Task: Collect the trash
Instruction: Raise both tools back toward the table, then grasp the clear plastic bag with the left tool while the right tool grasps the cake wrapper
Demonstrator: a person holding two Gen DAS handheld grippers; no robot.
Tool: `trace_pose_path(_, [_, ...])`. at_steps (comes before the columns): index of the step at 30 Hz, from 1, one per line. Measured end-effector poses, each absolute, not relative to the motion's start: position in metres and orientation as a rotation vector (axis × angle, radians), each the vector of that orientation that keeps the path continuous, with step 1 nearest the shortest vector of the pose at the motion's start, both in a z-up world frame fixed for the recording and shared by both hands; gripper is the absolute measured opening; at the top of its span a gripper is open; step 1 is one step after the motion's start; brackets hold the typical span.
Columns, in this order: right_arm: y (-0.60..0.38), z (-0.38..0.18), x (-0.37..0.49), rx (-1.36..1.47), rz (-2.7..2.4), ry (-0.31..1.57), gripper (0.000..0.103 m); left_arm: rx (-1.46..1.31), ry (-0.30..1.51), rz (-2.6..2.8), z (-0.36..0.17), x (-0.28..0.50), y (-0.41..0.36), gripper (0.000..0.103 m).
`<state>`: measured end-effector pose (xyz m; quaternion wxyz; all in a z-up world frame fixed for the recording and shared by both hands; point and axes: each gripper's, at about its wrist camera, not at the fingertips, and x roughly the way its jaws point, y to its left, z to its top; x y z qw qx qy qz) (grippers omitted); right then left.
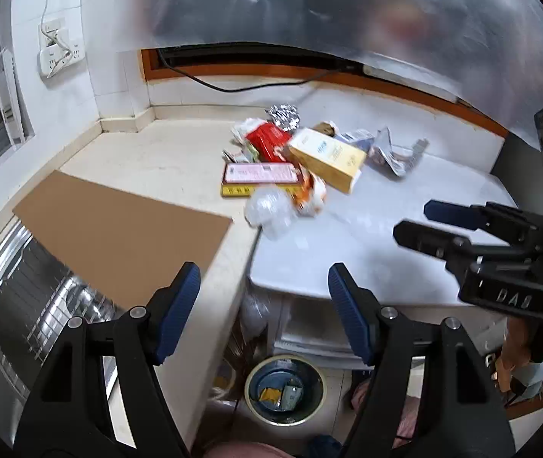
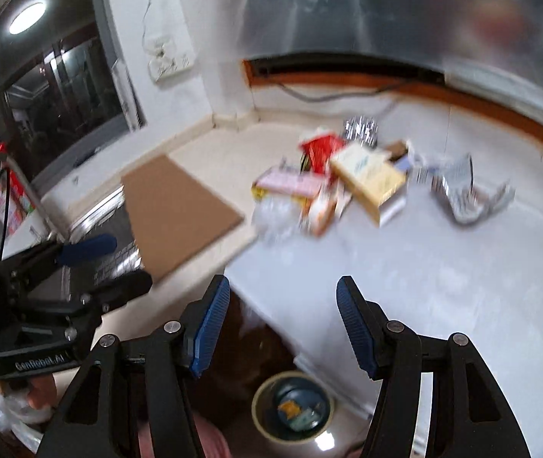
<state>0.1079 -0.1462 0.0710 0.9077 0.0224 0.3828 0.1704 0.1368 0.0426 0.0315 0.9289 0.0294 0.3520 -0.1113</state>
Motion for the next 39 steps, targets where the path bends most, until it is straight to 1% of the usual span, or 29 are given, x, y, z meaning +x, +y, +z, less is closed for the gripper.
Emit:
trace_pose_path(4, [-0.147, 0.093, 0.146, 0.083, 0.333, 0.772, 0.059, 0.074, 0.726, -0.231, 0.037, 0.172, 0.041, 0.067])
trace_pose_path(7, [-0.143, 0.096, 0.175, 0.102, 0.318, 0.77, 0.056, 0.092, 0.725, -0.23, 0.034, 0.198, 0.037, 0.067])
trace_pose_path(10, [-0.136, 0.086, 0.206, 0.123, 0.307, 0.788, 0.053, 0.093, 0.738, -0.236, 0.024, 0.225, 0.031, 0.067])
trace_pose_path(11, [-0.135, 0.082, 0.213, 0.13, 0.303, 0.796, 0.052, 0.092, 0.742, -0.239, 0.021, 0.231, 0.03, 0.067])
trace_pose_path(13, [-0.133, 0.07, 0.235, 0.158, 0.295, 0.831, 0.046, 0.092, 0.757, -0.241, 0.01, 0.249, 0.026, 0.067])
trace_pose_path(16, [-0.133, 0.043, 0.263, 0.193, 0.279, 0.888, 0.039, 0.106, 0.77, -0.238, -0.006, 0.267, 0.019, 0.067])
trace_pose_path(25, [-0.133, -0.021, 0.311, 0.26, 0.243, 0.982, 0.034, 0.135, 0.836, -0.245, -0.049, 0.31, -0.002, 0.067])
trace_pose_path(28, [-0.135, -0.035, 0.321, 0.293, 0.257, 1.008, 0.029, 0.148, 0.845, -0.247, -0.056, 0.317, -0.005, 0.067])
trace_pose_path(32, [-0.139, -0.043, 0.329, 0.344, 0.28, 1.006, 0.026, 0.131, 0.885, -0.252, -0.068, 0.329, -0.006, 0.067])
trace_pose_path(34, [-0.14, -0.045, 0.331, 0.358, 0.296, 1.013, 0.023, 0.11, 0.908, -0.26, -0.071, 0.332, -0.005, 0.06])
trace_pose_path(36, [-0.14, -0.045, 0.329, 0.37, 0.311, 1.017, 0.021, 0.101, 0.924, -0.261, -0.075, 0.333, -0.005, 0.043])
trace_pose_path(37, [-0.14, -0.046, 0.328, 0.37, 0.315, 1.017, 0.02, 0.111, 0.912, -0.245, -0.075, 0.332, -0.006, 0.04])
trace_pose_path(38, [-0.139, -0.045, 0.326, 0.369, 0.32, 1.015, 0.02, 0.118, 0.901, -0.243, -0.075, 0.33, -0.006, 0.033])
trace_pose_path(39, [-0.139, -0.046, 0.323, 0.365, 0.321, 1.009, 0.02, 0.119, 0.897, -0.243, -0.074, 0.328, -0.006, 0.031])
